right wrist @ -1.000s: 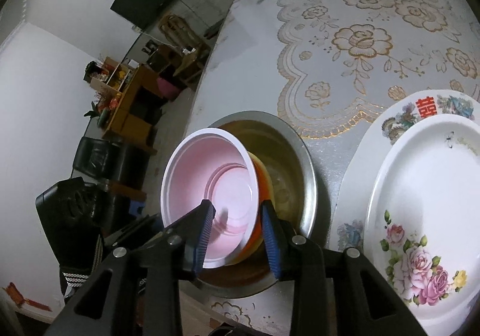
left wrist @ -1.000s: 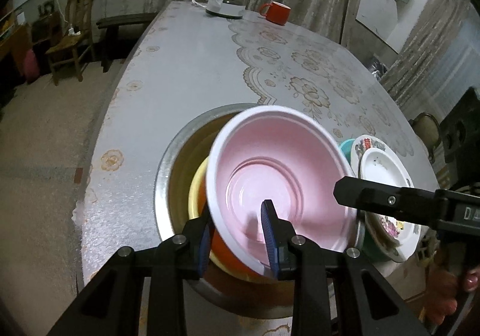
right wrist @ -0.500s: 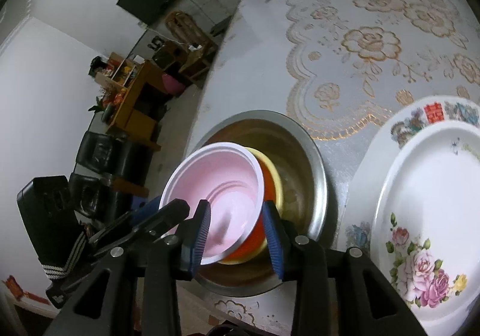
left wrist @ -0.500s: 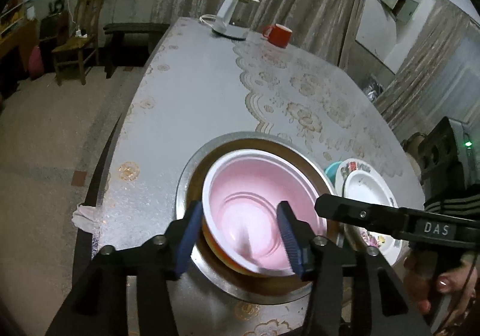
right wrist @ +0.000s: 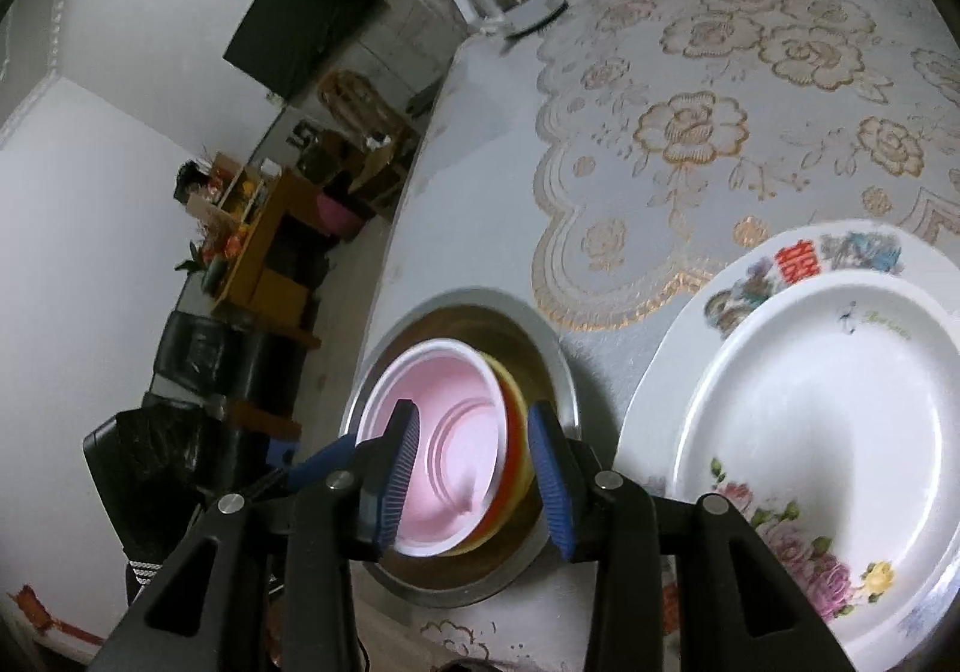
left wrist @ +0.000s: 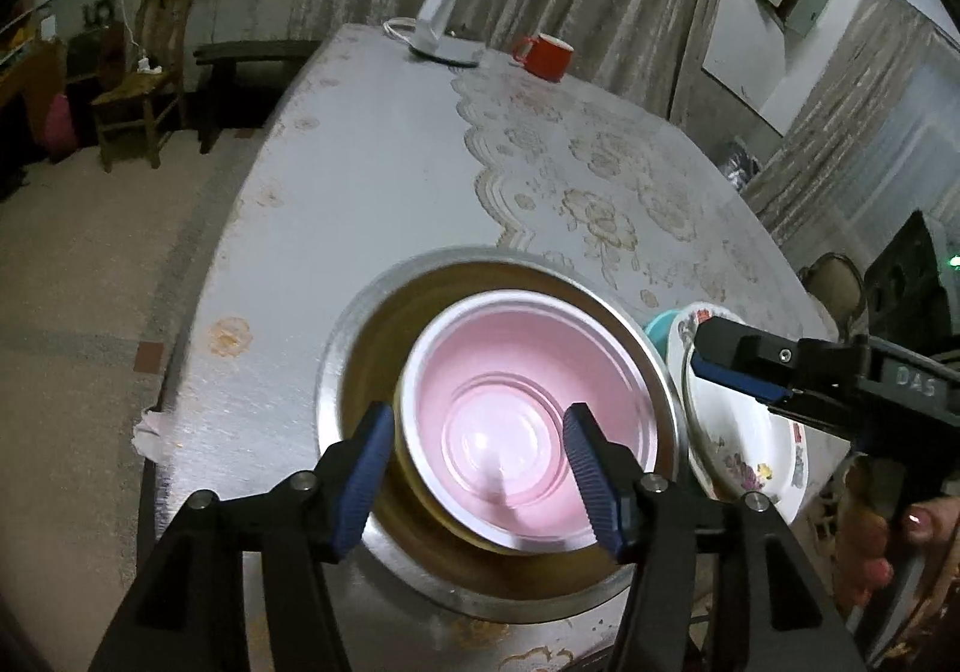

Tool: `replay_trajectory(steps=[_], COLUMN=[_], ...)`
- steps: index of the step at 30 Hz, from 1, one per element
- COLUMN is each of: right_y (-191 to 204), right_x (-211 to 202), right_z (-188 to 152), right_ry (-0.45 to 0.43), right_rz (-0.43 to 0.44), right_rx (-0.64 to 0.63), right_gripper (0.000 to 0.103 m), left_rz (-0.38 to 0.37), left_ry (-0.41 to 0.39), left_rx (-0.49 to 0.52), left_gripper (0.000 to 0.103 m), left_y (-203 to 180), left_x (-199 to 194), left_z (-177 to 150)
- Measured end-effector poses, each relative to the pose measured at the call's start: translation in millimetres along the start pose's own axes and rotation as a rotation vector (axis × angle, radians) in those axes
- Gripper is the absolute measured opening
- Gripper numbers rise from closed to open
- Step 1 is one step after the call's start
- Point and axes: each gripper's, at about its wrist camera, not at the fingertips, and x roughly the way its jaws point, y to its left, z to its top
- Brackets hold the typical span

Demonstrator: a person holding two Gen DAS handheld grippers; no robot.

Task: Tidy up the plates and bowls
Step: 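Lower the pink bowl into the yellow bowl and open both tools, then grip the steel bowl rim with the left tool while the right tool grips it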

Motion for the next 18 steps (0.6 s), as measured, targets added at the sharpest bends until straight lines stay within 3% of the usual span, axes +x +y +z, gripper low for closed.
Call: replay_trajectory(steps=[9, 13, 18], right_y=[-4, -7, -3], right_x=[-14, -11, -7], right_z=[3, 4, 4], right_ry=[-0.057, -0.041, -0.030], right_rz=[-0.093, -0.104, -0.117], right_rx=[-0.060, -0.083, -0.135], right_gripper=[0.038, 0.038, 0.038], left_rz=[0.097, 0.132, 0.189], left_ry=[-0.083, -0.078, -0.082], left_rx=[-0.082, -0.119, -0.085], left_gripper=[0.094, 0.095, 0.095], left_y=[25, 36, 35], left_x=[-20, -16, -15], left_z=[3, -1, -4])
